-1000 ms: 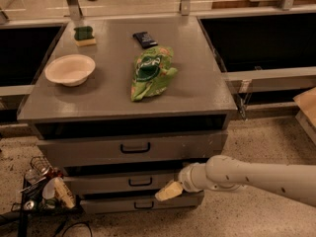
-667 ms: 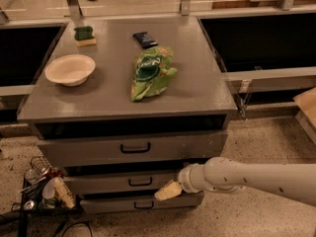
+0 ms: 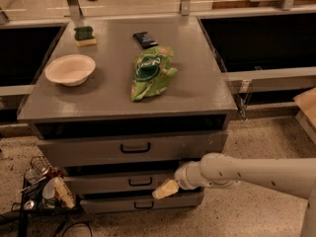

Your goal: Open middle drawer

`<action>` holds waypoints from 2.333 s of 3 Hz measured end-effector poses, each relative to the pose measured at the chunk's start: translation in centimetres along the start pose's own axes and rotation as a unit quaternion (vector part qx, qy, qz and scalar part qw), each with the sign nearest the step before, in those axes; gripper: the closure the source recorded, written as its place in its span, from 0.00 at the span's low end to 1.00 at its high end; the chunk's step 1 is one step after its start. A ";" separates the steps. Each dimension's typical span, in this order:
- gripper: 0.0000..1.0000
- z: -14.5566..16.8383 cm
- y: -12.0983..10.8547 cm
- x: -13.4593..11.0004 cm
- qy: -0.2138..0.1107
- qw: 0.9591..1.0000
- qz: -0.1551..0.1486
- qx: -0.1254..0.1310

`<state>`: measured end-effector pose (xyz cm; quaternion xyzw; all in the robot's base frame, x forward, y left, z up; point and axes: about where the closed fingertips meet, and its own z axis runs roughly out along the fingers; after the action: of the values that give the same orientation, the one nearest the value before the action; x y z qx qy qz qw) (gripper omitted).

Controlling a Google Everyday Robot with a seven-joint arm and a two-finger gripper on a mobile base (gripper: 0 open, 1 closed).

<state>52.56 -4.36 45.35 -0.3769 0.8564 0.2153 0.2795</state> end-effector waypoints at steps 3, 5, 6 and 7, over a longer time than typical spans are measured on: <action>0.00 0.9 1.7 1.6 0.017 0.999 0.001 -0.034; 0.00 0.4 2.5 1.7 0.018 0.999 0.003 -0.047; 0.00 0.0 3.2 2.0 0.016 0.998 0.004 -0.059; 0.00 -0.1 3.2 1.9 0.016 0.998 0.004 -0.059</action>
Offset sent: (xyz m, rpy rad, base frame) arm -0.0258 0.0083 -0.0236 0.0163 0.0836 0.0641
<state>49.00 -3.43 44.68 -0.3930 0.8480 0.2606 0.2418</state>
